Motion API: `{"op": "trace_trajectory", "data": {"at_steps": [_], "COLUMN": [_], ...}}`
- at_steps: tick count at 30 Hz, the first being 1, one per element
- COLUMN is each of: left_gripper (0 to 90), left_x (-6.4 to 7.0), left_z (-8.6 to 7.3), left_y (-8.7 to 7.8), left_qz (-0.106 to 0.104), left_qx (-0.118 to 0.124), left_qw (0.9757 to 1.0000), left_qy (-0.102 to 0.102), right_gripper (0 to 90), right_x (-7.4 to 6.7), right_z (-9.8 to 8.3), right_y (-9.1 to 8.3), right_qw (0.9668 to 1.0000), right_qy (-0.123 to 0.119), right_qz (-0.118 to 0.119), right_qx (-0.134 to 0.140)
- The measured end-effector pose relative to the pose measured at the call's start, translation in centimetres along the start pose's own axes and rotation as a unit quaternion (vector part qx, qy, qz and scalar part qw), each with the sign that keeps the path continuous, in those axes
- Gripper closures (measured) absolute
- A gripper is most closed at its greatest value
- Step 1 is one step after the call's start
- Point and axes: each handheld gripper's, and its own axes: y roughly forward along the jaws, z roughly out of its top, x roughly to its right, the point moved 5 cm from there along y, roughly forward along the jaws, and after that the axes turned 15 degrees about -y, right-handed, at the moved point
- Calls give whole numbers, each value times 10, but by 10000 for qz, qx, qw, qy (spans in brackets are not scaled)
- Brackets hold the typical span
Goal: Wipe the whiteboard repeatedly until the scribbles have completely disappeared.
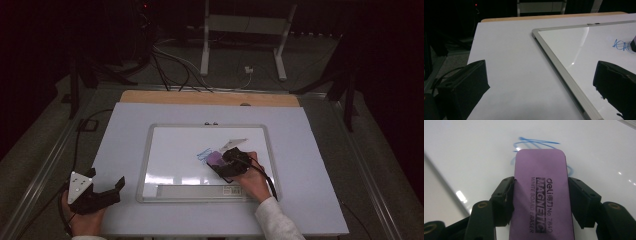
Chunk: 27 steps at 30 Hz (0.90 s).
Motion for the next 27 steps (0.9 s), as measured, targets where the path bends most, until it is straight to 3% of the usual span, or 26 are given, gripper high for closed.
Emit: {"op": "trace_trajectory", "data": {"at_steps": [4, 8, 13, 17, 20, 23, 27], "left_gripper": [6, 6, 6, 6, 6, 6, 6], "left_x": [-1, -1, -1, -1, 0, 0, 1], "left_z": [0, 0, 0, 0, 0, 0, 0], "left_y": [-1, -1, -1, -1, 0, 0, 1], "left_qz": [10, 10, 7, 5, 1, 5, 6], "left_qx": [23, 18, 20, 14, 1, -7, -6], "left_qw": [10000, 10000, 10000, 10000, 10000, 10000, 10000], "left_qy": [-30, -30, -31, -29, -16, -12, -11], "right_gripper": [415, 415, 416, 415, 415, 415, 415], "right_x": [1, 17, 42, 54, 52, 45, 28], "right_z": [0, -7, -20, -27, -26, -21, -12], "right_y": [0, -3, -8, -11, -11, -9, -4], "right_qw": [10000, 9990, 9945, 9904, 9903, 9924, 9964], "right_qy": [-11, 282, 752, 1021, 988, 923, 645], "right_qz": [-30, -335, -716, -907, -957, -792, -548], "right_qx": [-9, -112, -164, -196, -218, -159, -88]}}
